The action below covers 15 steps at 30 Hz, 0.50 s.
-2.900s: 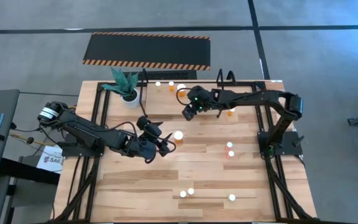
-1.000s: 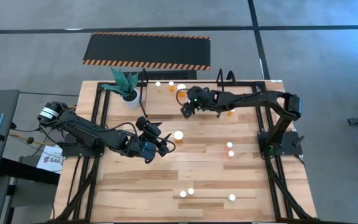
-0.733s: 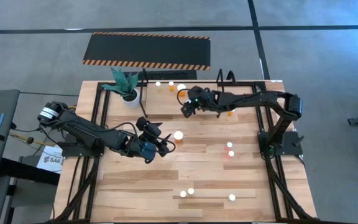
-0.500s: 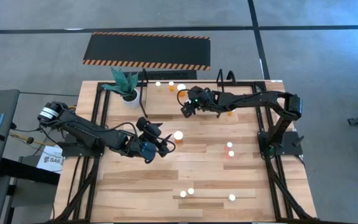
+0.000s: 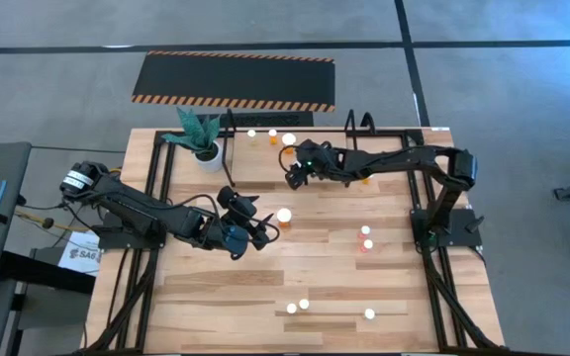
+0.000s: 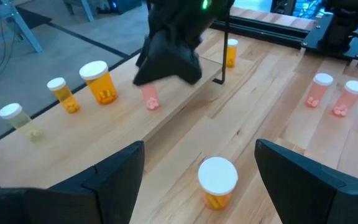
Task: Pick and place medicine bottles onto shelf by color
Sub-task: Put the bottom left pink pill bottle on the shelf
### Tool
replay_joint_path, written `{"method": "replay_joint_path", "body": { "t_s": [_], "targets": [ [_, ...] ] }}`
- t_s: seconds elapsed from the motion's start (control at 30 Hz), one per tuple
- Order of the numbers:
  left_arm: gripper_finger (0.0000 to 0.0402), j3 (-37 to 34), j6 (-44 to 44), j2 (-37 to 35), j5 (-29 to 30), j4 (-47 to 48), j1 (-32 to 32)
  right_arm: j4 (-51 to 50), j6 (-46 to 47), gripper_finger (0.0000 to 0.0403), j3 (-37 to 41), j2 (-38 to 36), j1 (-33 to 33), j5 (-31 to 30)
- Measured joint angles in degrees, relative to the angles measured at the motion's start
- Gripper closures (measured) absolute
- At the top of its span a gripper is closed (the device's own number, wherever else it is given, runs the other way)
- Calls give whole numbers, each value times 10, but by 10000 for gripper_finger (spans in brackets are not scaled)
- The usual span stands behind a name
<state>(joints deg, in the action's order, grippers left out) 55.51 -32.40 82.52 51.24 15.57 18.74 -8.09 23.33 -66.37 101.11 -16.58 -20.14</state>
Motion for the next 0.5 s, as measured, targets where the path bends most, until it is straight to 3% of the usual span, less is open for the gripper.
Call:
{"method": "replay_joint_path", "body": {
  "t_s": [0.5],
  "targets": [
    [109,0,5,0,-5,1,0,21,2,153,2,51,0,4]
  ]
}}
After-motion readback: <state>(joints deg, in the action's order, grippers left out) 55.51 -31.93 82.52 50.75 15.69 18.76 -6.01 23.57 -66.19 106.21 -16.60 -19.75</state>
